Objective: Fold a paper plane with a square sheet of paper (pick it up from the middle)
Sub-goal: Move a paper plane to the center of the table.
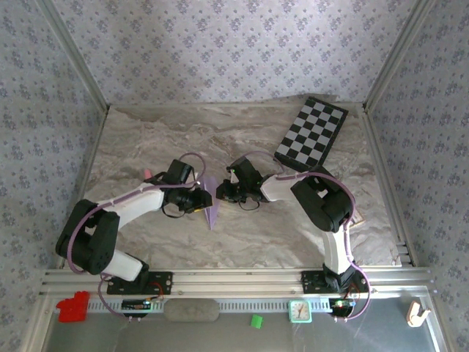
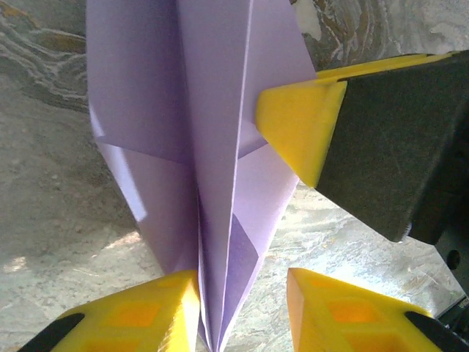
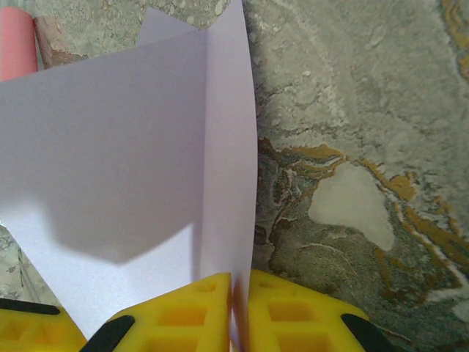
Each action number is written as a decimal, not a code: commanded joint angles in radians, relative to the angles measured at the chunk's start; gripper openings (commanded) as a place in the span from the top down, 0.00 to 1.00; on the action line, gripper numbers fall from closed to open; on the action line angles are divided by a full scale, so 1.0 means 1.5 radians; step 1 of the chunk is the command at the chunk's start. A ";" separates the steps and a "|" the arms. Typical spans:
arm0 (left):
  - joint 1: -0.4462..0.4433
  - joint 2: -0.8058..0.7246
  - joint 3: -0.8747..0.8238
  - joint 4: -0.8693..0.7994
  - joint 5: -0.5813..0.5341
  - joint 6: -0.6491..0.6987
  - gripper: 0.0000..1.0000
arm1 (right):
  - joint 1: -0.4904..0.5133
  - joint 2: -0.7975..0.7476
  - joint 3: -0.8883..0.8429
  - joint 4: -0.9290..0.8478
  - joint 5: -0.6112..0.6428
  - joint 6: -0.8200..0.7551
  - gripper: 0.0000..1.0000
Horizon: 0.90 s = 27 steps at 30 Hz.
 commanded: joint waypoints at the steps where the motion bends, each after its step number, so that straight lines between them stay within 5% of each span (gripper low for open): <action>1: -0.013 0.011 0.020 -0.024 -0.019 0.006 0.64 | -0.008 0.020 0.004 -0.042 0.011 0.005 0.87; 27: -0.091 0.103 0.106 -0.098 -0.160 -0.002 0.76 | -0.011 0.017 0.000 -0.041 0.010 0.011 0.87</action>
